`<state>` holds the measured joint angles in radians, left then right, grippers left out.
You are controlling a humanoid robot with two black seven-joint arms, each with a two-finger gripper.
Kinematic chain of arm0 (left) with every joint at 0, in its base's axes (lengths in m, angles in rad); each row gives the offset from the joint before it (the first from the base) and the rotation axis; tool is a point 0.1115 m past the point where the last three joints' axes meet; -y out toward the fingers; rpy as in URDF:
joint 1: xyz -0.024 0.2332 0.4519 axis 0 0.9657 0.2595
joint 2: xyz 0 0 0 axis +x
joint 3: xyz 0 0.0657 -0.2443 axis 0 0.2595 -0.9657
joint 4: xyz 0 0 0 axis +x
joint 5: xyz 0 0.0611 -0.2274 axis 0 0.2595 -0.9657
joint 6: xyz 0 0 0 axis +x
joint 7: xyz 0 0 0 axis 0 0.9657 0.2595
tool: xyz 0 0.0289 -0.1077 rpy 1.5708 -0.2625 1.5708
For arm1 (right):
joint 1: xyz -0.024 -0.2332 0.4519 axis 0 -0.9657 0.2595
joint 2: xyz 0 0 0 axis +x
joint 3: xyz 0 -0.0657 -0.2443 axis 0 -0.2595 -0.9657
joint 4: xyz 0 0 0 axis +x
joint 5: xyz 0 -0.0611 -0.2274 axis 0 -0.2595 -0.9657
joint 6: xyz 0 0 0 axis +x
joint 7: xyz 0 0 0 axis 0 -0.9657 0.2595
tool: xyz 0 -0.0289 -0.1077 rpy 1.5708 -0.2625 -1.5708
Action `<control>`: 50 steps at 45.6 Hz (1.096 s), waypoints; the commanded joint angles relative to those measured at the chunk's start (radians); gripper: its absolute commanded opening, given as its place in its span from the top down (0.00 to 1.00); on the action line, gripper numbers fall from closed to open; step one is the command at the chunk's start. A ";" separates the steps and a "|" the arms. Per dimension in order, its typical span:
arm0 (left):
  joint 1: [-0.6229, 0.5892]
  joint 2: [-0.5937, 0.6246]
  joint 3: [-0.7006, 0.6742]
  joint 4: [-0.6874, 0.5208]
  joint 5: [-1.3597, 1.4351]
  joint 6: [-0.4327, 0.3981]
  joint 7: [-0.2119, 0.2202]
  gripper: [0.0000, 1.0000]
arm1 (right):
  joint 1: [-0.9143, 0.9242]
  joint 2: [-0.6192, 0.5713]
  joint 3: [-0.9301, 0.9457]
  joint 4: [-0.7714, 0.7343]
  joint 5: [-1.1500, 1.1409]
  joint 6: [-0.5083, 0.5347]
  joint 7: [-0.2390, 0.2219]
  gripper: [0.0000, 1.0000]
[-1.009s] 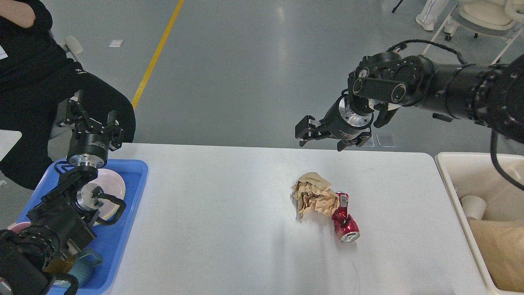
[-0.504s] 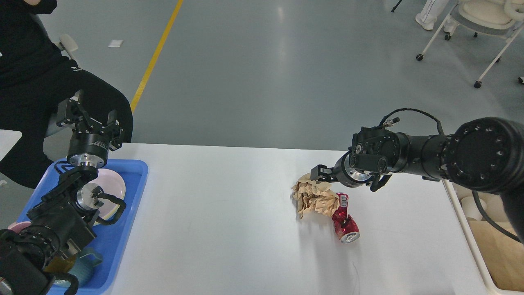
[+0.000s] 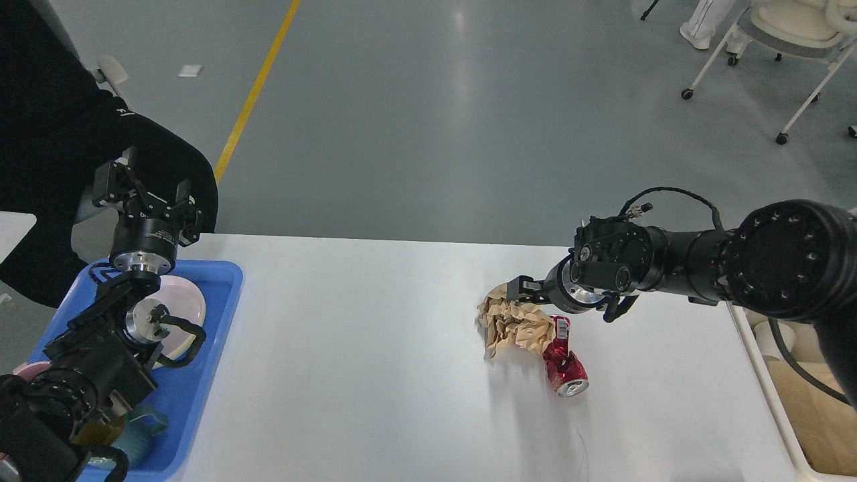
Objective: Tidy desktop
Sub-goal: 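Grasp the crumpled paper with the right gripper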
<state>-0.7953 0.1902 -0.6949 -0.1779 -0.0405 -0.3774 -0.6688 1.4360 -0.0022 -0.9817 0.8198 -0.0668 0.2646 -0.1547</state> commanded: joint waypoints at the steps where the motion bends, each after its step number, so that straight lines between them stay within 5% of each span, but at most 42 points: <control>1: 0.001 0.000 0.000 0.000 -0.001 0.000 0.000 0.04 | -0.020 0.013 0.003 -0.005 -0.008 -0.016 0.003 0.00; 9: 0.001 0.000 0.000 0.000 0.001 0.000 0.000 0.04 | -0.054 0.033 0.001 -0.017 -0.027 -0.140 0.001 0.01; 28: 0.001 0.000 0.000 0.000 0.001 0.000 0.000 0.04 | -0.081 0.054 0.006 -0.022 -0.025 -0.162 0.003 0.12; 36: -0.001 0.000 0.000 0.000 -0.001 0.000 0.000 0.04 | -0.081 0.067 0.008 -0.013 -0.025 -0.162 0.003 0.34; 47: 0.001 0.000 0.000 0.000 -0.001 0.000 0.000 0.04 | -0.080 0.067 0.070 0.002 -0.022 -0.150 0.004 0.98; 50: 0.001 0.000 0.000 0.000 -0.001 0.000 0.000 0.04 | -0.081 0.067 0.093 0.002 -0.022 -0.148 0.004 1.00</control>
<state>-0.7951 0.1902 -0.6949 -0.1779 -0.0408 -0.3774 -0.6688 1.3567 0.0653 -0.9306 0.8196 -0.0892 0.1127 -0.1507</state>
